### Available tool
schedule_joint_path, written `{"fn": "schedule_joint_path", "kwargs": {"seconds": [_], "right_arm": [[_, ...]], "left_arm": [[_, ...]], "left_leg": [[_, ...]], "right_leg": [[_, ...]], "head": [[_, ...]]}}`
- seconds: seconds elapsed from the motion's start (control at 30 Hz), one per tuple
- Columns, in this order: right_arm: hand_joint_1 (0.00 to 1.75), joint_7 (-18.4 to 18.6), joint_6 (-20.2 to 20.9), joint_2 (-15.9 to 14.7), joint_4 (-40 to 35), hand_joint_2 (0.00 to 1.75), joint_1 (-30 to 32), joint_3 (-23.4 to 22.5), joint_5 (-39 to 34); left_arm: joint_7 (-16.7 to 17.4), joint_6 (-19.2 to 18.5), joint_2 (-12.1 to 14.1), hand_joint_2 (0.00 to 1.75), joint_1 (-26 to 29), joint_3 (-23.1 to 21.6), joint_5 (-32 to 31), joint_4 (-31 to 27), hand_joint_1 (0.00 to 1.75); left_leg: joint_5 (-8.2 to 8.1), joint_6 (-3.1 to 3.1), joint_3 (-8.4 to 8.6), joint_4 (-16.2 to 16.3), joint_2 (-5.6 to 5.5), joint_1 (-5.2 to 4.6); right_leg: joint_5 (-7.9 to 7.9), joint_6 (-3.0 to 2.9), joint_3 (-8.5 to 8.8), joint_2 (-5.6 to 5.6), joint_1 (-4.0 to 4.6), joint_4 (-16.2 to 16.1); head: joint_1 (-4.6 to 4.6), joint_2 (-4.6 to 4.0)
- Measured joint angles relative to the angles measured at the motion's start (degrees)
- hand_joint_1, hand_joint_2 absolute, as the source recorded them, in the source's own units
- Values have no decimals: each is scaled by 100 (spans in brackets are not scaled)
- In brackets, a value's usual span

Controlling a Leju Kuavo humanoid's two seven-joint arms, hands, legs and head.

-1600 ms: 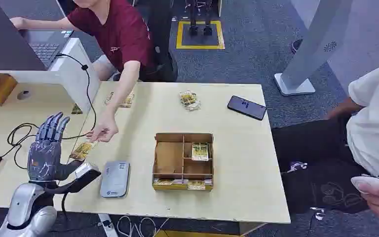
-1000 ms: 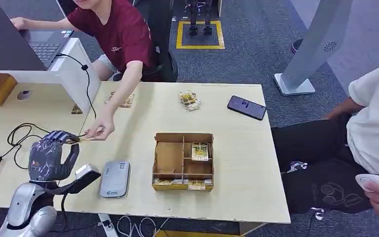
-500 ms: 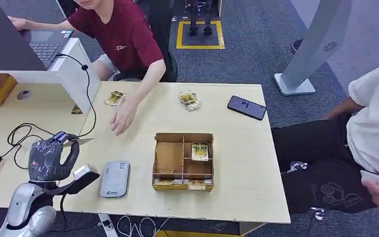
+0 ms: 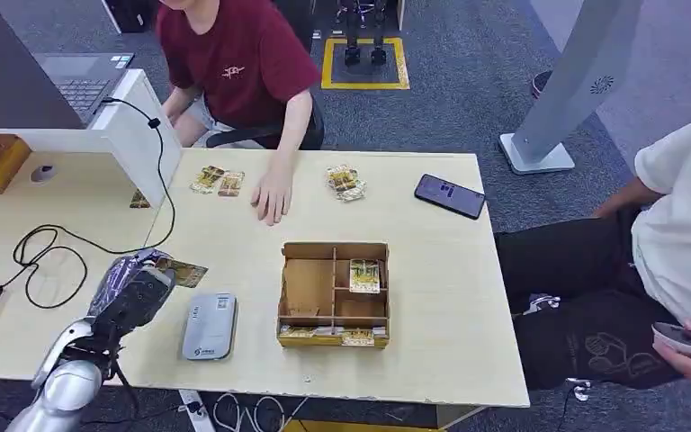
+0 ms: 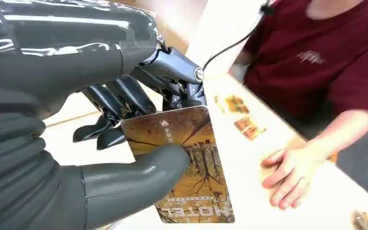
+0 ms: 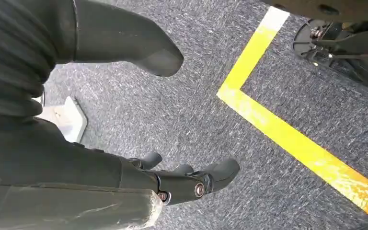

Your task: Pass the card to the sensor for recognition and then transmit it.

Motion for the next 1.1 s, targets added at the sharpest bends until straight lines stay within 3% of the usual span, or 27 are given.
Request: {"fn": "schedule_joint_path", "kwargs": {"seconds": [0.07, 0.4, 0.67, 1.1], "right_arm": [[0, 13, -11, 0, 0, 175, 8, -6, 0], [0, 61, -37, 11, 0, 175, 23, -42, -7], [0, 66, -55, 24, 0, 175, 34, -55, -13], [0, 68, -55, 31, -2, 175, 42, -138, -59]], "left_arm": [[198, -120, 2, 175, -2, 0, 98, 0, 175], [559, -255, 41, 175, 23, 0, 231, 17, 175], [633, -373, 206, 175, 299, 0, 216, 15, 175], [633, -465, 238, 175, 713, -13, 229, -151, 175]], "left_leg": [[0, 0, 0, 0, 0, 1], [0, 0, -1, -1, 0, 1], [0, 0, -2, -1, -1, 1], [0, 0, 0, -1, -1, 0]], "right_leg": [[0, 0, -1, 0, 0, 0], [0, 0, 0, 0, 0, 0], [-1, 0, 0, 0, 0, 0], [-1, 0, 1, 0, 0, 0]], "head": [[0, 0], [0, 0], [0, 0], [2, 0]]}}
